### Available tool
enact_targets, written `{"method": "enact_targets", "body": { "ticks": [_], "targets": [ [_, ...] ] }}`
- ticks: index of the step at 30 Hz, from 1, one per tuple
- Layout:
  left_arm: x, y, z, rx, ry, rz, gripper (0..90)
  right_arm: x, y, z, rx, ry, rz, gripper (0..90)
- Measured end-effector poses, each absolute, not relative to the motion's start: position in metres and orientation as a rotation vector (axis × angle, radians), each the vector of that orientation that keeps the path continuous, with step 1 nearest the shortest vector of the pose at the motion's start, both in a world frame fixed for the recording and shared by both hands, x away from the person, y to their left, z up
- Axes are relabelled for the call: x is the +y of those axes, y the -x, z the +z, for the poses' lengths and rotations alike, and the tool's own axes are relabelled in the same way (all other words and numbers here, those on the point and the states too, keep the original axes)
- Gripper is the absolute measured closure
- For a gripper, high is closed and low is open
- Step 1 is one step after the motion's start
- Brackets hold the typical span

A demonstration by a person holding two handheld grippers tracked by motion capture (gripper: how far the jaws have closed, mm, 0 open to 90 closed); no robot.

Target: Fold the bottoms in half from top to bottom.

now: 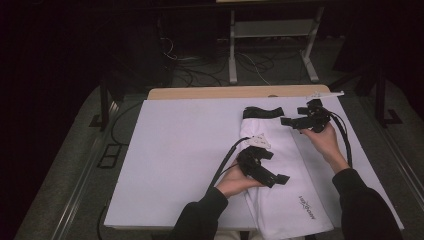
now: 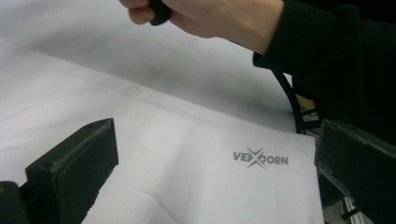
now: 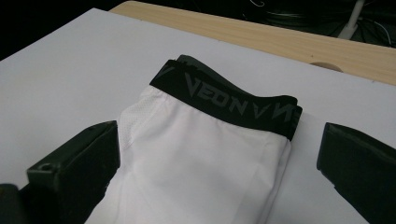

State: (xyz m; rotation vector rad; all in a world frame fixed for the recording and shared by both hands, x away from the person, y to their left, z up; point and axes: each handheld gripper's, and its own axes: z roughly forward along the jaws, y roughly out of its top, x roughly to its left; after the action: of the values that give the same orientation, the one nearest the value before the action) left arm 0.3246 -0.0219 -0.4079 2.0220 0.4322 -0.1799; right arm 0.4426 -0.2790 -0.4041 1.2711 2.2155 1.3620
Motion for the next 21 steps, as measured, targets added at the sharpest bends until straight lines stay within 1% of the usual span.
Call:
{"method": "enact_targets", "body": {
  "ticks": [14,21],
  "targets": [
    [0.001,-0.354,-0.398,0.493,-1.991,-0.125,0.0,-0.279,-0.439,-0.406,2.240,-1.274,1.354,0.0],
    [0.012,-0.368,-0.400,0.541,-1.974,-0.112,0.0,-0.283,-0.438,-0.406,2.255,-1.285,1.342,0.0]
  ]
}}
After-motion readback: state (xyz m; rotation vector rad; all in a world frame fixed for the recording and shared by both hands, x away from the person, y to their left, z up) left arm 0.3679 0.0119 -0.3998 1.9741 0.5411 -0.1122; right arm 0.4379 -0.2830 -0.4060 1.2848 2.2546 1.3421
